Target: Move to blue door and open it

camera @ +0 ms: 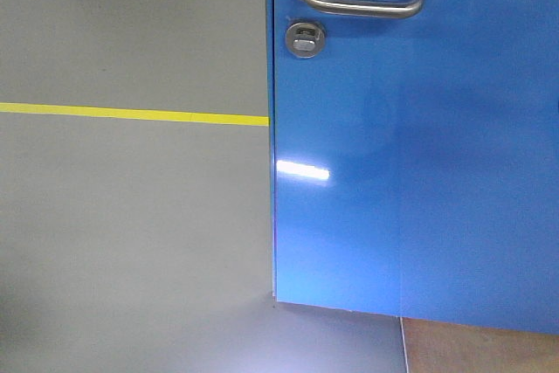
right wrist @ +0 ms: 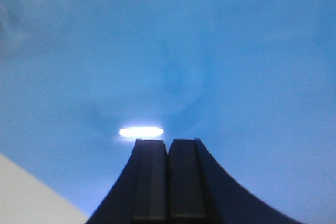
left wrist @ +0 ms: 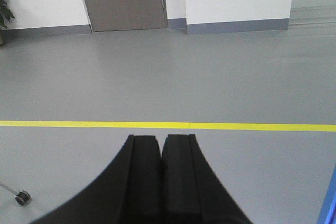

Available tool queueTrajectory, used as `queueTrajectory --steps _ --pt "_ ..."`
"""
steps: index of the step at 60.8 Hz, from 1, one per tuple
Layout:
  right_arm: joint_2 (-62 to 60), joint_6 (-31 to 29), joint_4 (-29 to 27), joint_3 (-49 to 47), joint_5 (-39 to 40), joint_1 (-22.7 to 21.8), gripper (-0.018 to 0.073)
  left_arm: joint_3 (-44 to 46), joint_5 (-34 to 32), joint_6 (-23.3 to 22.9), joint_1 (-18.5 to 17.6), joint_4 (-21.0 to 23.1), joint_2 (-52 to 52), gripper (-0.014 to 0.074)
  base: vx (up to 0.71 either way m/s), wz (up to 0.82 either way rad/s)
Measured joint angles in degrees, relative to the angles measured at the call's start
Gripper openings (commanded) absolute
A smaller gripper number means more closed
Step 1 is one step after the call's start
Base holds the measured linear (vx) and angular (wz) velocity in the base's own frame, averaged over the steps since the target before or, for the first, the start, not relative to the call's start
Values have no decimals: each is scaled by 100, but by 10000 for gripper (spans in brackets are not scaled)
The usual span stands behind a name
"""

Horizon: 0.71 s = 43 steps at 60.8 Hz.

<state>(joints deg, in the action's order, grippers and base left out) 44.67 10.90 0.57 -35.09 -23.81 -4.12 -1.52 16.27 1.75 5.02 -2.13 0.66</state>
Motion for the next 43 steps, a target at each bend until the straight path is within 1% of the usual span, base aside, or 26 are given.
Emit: queueTrajectory --steps 5,7,11,17,33,39,43 --pt "-644 5 858 695 370 0 2 0 0 0 0 0 0 70 0 0" --pt "-922 22 1095 963 503 0 2 0 0 0 0 0 0 70 0 0" --pt "-1433 32 1331 1405 716 0 2 0 0 0 0 0 0 70 0 0" --pt "-2205 34 1366 2070 800 -17 2 0 0 0 0 0 0 70 0 0" --pt "-3924 39 1133 3531 817 -161 2 0 0 0 0 0 0 70 0 0" --pt "-4423 34 1009 3673 810 -161 2 0 0 0 0 0 0 70 0 0" --pt "-4505 0 971 3673 794 -161 2 0 -1 0 0 0 5 70 0 0"
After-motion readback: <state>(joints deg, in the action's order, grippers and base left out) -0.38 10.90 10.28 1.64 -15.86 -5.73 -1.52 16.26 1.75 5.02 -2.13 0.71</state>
